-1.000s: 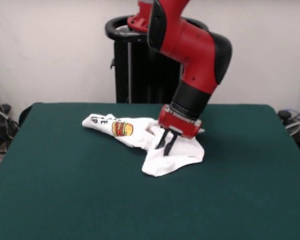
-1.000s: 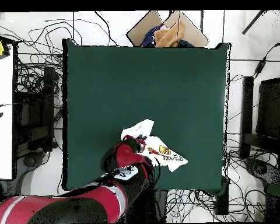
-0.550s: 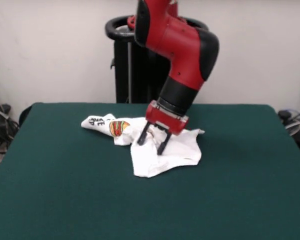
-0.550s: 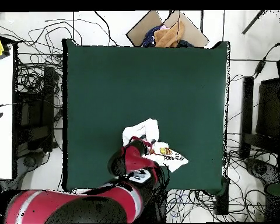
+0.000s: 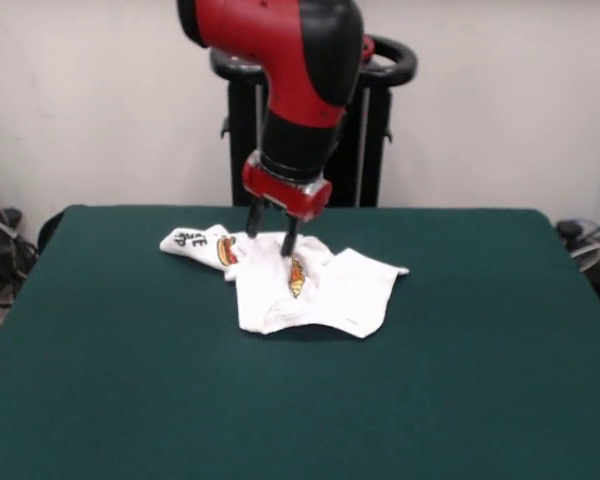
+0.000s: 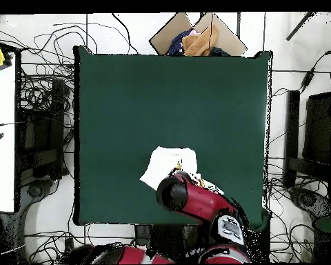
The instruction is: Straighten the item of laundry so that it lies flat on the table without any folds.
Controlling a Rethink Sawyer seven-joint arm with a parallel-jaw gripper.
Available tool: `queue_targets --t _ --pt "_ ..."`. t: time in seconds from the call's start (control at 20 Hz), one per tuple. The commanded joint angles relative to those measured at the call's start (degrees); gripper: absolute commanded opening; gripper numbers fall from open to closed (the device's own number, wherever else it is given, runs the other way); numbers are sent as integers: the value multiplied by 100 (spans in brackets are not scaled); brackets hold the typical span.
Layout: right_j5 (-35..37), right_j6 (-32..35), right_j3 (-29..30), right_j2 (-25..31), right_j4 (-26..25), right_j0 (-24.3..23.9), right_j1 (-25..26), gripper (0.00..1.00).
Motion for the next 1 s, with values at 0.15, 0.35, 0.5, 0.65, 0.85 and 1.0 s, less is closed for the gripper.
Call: queue_targets --t 0.15,0.35,0.5,0.65,0.85,1.0 --pt "701 -52 -88 1385 -472 -545 -435 100" --pt "430 60 -230 1400 -695 -540 -290 100" --pt "-317 -75 -567 1535 -1160 -809 305 100" --pt "-645 -321 -866 2015 -1681 -1364 797 100" --pt "-856 -340 -1092 2252 -2356 -1627 1004 100" --pt "-537 -306 -1076 2068 -2547 -1539 732 100"
